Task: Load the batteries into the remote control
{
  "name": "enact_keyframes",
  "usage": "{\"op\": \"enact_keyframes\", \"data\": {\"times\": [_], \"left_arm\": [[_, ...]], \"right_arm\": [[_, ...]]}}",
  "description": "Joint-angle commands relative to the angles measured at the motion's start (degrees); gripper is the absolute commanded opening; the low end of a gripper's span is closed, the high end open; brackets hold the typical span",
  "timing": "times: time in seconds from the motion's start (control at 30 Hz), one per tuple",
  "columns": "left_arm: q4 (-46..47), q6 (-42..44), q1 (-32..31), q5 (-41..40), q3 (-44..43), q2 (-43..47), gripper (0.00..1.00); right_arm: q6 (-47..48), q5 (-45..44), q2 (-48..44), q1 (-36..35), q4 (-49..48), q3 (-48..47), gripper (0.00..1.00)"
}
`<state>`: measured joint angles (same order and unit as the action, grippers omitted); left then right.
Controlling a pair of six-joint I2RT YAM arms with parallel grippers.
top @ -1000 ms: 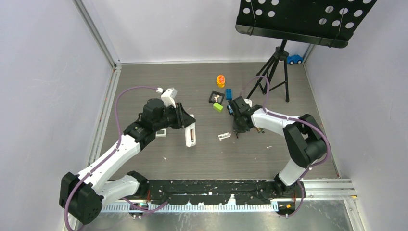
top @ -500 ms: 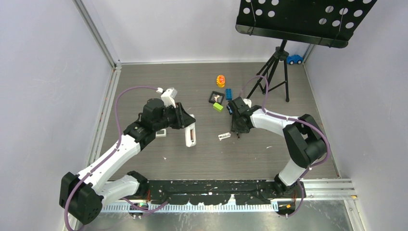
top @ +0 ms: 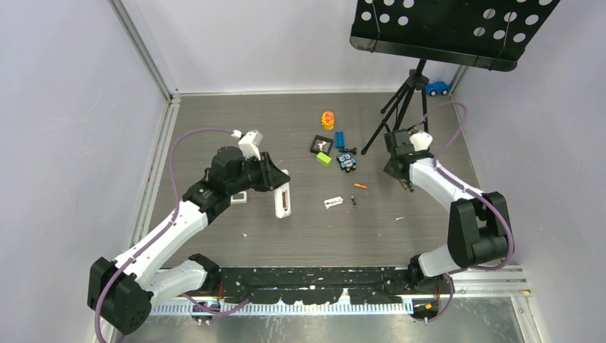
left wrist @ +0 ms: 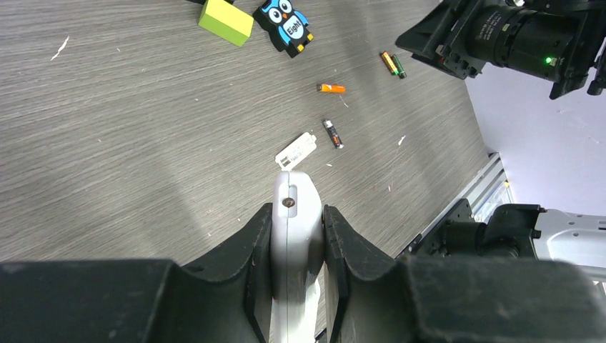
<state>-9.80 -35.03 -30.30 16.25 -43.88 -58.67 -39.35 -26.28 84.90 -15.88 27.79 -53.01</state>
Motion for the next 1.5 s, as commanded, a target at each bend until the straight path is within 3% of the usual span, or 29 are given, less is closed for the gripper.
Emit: {"op": "enact_keyframes", "data": {"times": [0.0, 0.2, 0.47, 0.73, 1.0, 1.23, 1.47], "left_arm": [[1.68, 1.08, 0.07, 0.44, -0.3, 2.03, 0.0], [2.16, 0.7, 0.07, 0.89, 0.19, 2.13, 0.0], [2.26, 0.45, 0.11, 1.07, 0.46, 2.35, 0.0], [2.25, 0.47, 0.07, 1.24, 0.54, 2.54, 0.0], [2.07, 0.43, 0.07, 1.27, 0.47, 3.06, 0.0], [2.02, 0.48, 0.07, 1.18, 0.24, 3.04, 0.0], [1.94, 0.74, 0.07, 0.74, -0.41, 2.48, 0.0]], "right_arm": [[-2.33, -7.0, -2.58, 6.44, -3.05, 2.42, 0.44], [-0.96, -0.7, 0.57, 14.69, -5.88, 3.03, 0.27], [-0.7, 2.15, 2.24, 20.27, -8.26, 4.65, 0.26], [-0.73, 2.57, 3.38, 23.19, -10.03, 3.97, 0.35], [-0.91, 6.92, 4.74, 24.14, -9.84, 3.6, 0.35], [-0.35, 8.36, -0.29, 24.1, -7.91, 4.39, 0.36], [1.22, 10.69, -7.13, 21.12, -5.09, 5.11, 0.46]]}}
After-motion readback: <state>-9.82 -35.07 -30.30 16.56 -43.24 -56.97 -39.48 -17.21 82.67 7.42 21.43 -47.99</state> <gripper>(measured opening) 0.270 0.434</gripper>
